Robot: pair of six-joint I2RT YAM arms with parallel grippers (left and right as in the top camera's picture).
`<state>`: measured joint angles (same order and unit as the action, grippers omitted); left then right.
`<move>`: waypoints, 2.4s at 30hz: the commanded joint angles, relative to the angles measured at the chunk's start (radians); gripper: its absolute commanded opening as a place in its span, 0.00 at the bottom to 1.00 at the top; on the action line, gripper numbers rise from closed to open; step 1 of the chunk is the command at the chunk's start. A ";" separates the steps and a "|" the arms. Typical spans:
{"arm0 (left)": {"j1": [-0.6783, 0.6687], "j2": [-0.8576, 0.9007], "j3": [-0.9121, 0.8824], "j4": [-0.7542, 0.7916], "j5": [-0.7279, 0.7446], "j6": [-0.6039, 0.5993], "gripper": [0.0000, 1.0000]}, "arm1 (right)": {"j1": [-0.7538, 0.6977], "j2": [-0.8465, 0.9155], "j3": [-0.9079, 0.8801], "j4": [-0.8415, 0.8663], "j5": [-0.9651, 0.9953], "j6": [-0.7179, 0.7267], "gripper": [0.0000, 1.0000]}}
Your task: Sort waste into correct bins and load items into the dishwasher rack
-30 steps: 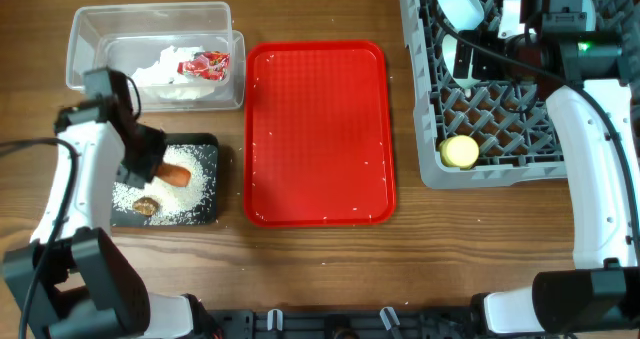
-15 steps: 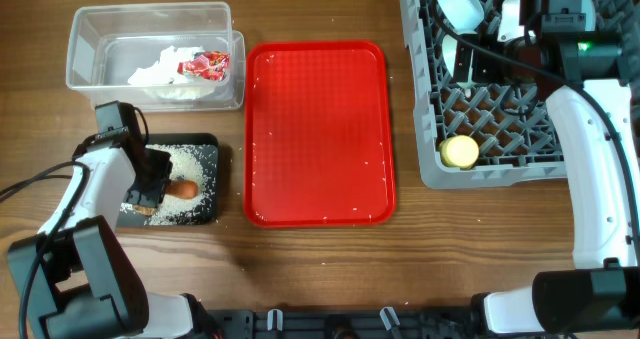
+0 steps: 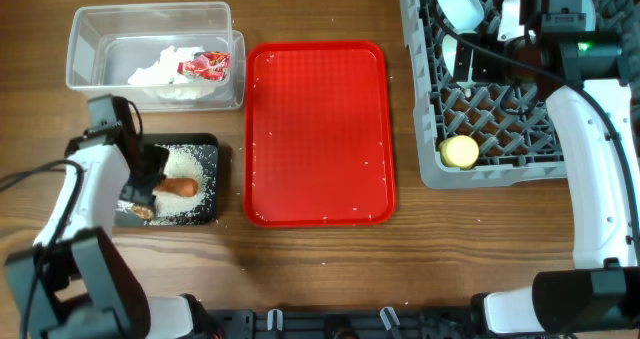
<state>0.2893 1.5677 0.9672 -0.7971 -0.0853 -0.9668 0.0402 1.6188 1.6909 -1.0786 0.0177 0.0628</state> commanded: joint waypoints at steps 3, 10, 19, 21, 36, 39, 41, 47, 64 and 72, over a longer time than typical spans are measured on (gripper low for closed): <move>0.005 -0.163 0.160 -0.084 -0.020 0.174 0.82 | -0.002 0.012 -0.004 0.024 -0.020 -0.010 1.00; 0.005 -0.328 0.183 -0.097 -0.018 0.235 0.95 | -0.002 -0.050 0.005 0.105 -0.020 -0.127 1.00; 0.005 -0.357 0.183 -0.114 -0.018 0.234 1.00 | 0.000 -0.307 0.037 0.296 -0.020 -0.138 1.00; 0.005 -0.356 0.183 -0.114 -0.018 0.234 1.00 | 0.000 -0.363 0.037 0.277 -0.020 -0.139 1.00; 0.005 -0.356 0.183 -0.114 -0.018 0.234 1.00 | 0.000 -0.462 0.037 0.074 -0.019 -0.139 1.00; 0.005 -0.356 0.183 -0.114 -0.018 0.234 1.00 | 0.000 -0.432 0.037 0.012 -0.019 -0.139 1.00; 0.005 -0.356 0.183 -0.114 -0.018 0.234 1.00 | 0.000 -0.418 0.035 -0.023 -0.020 -0.138 1.00; 0.005 -0.356 0.183 -0.114 -0.018 0.234 1.00 | 0.000 -0.483 -0.139 0.162 -0.013 -0.164 1.00; 0.005 -0.356 0.183 -0.114 -0.018 0.234 1.00 | 0.000 -1.189 -1.407 1.184 -0.043 -0.046 1.00; 0.005 -0.356 0.183 -0.114 -0.018 0.234 1.00 | 0.000 -1.405 -1.640 1.242 -0.046 0.076 0.99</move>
<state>0.2893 1.2114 1.1389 -0.9131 -0.0853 -0.7521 0.0402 0.2768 0.0921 0.1516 -0.0082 0.0677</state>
